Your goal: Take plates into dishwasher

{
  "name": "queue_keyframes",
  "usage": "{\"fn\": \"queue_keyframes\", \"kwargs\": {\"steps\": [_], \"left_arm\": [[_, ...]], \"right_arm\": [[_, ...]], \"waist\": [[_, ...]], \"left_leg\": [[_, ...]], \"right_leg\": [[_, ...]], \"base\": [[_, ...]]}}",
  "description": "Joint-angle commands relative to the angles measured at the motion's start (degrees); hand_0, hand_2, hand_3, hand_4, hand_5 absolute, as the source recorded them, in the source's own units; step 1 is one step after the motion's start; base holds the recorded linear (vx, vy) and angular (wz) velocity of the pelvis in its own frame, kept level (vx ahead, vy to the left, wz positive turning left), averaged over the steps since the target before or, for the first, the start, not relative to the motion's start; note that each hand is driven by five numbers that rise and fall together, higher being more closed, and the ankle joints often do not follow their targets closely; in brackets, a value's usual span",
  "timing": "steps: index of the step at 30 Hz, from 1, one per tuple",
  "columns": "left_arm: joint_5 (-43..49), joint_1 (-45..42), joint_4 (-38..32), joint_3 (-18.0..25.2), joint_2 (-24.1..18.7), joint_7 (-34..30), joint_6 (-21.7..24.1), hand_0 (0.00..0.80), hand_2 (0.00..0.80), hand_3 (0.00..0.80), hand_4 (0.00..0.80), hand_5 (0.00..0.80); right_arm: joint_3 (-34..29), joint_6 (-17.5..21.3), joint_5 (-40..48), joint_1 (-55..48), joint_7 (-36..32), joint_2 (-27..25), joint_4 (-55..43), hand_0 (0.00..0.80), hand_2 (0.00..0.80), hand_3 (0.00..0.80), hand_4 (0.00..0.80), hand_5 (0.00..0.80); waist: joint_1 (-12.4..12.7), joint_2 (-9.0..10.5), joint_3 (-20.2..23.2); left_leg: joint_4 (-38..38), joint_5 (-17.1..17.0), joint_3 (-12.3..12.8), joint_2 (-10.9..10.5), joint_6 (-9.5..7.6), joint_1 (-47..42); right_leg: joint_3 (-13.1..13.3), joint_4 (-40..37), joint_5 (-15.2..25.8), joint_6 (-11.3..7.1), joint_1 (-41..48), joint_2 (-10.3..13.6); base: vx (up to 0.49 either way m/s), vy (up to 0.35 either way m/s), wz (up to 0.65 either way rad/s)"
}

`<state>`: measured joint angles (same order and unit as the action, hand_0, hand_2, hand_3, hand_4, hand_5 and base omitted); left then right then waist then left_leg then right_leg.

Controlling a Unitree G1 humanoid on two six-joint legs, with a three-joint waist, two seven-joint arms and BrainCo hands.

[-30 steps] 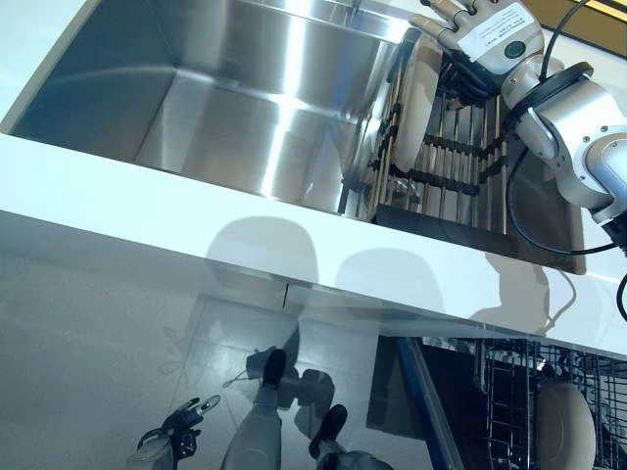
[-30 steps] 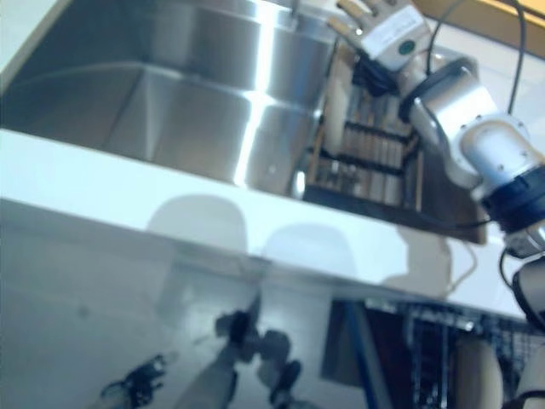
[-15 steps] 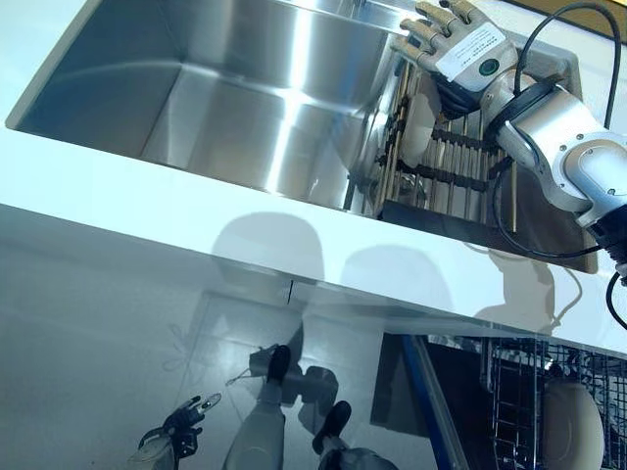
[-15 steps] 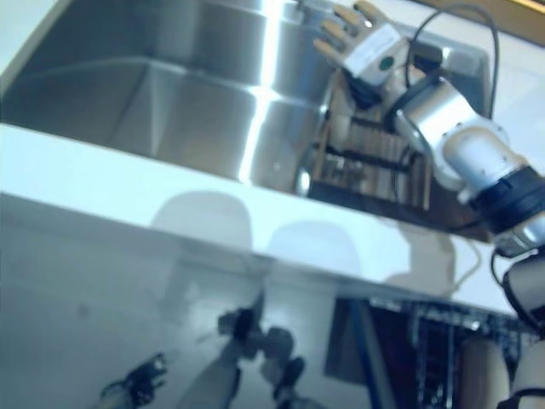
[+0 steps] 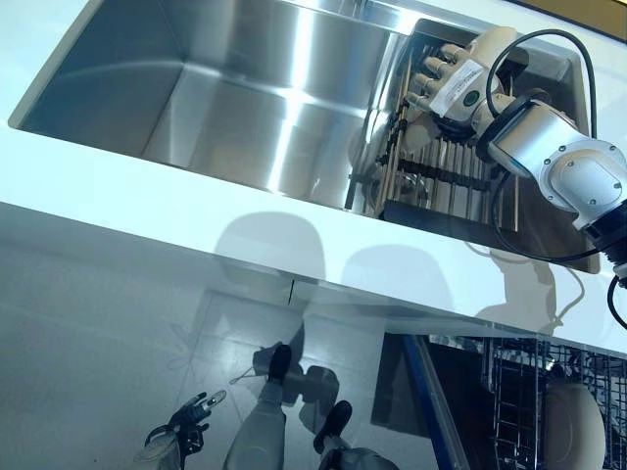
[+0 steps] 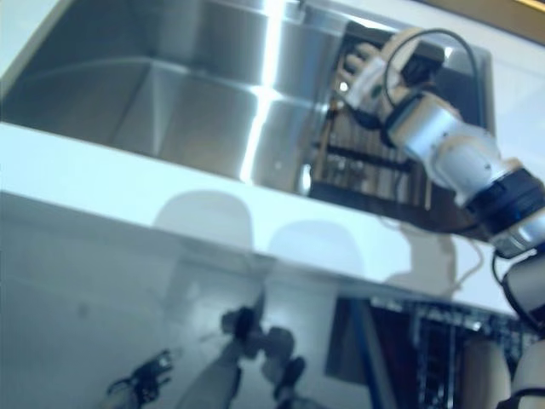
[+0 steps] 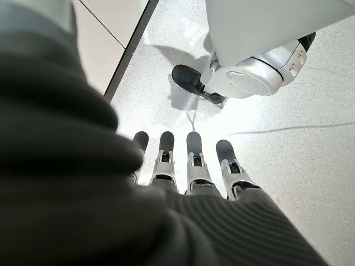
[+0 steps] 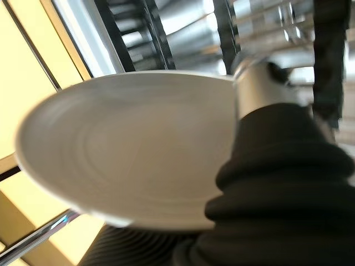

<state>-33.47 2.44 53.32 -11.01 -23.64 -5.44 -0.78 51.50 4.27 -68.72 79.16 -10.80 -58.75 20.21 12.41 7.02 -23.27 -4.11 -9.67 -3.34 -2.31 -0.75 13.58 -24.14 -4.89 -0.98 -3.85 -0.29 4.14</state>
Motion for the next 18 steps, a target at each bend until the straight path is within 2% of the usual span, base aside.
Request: {"fn": "queue_keyframes", "kwargs": {"steps": [1,4,10,18], "left_arm": [[-2.7,-2.0,-0.4,-1.2,0.2,0.0,0.5,0.000,0.000,0.000,0.000,0.000],[-2.6,-1.9,-0.2,-1.1,0.3,-0.2,0.3,0.000,0.000,0.000,0.000,0.000],[-2.4,-2.0,-0.5,-1.3,0.5,0.6,0.4,0.000,0.000,0.000,0.000,0.000],[-1.4,-2.7,-0.5,-0.9,0.3,0.6,0.4,0.000,0.000,0.000,0.000,0.000]], "right_arm": [[1.7,-1.5,-4.9,3.4,-1.8,-1.0,2.0,0.800,0.800,0.800,0.800,0.800],[1.3,-1.9,-6.7,3.3,-1.6,-0.4,3.2,0.800,0.800,0.800,0.800,0.800],[0.3,-5.4,-8.6,3.4,1.7,-0.2,4.9,0.800,0.800,0.800,0.800,0.800],[-1.5,-8.8,-7.6,3.7,4.8,-2.4,4.6,0.800,0.800,0.800,0.800,0.800]], "waist": [[2.1,-0.72,0.6],[2.1,-0.77,0.7],[2.2,-0.54,1.0],[1.6,0.00,2.4]], "left_leg": [[-0.9,9.7,0.6,-1.5,-1.72,-4.4],[-0.9,9.8,0.6,-1.5,-1.73,-4.5],[-0.9,9.9,0.7,-1.4,-1.73,-4.8],[-0.9,10.5,0.7,-1.3,-1.75,-5.9]], "right_leg": [[-1.4,6.5,-2.3,0.25,-5.2,-2.1],[-1.4,6.5,-2.3,0.32,-5.0,-2.1],[-1.2,6.2,-2.2,0.31,-4.6,-2.3],[-0.6,5.2,-2.3,0.34,-3.1,-2.8]], "base": [[0.000,0.000,0.00],[0.000,0.000,0.00],[0.000,0.000,0.00],[-0.007,-0.023,0.00]]}}
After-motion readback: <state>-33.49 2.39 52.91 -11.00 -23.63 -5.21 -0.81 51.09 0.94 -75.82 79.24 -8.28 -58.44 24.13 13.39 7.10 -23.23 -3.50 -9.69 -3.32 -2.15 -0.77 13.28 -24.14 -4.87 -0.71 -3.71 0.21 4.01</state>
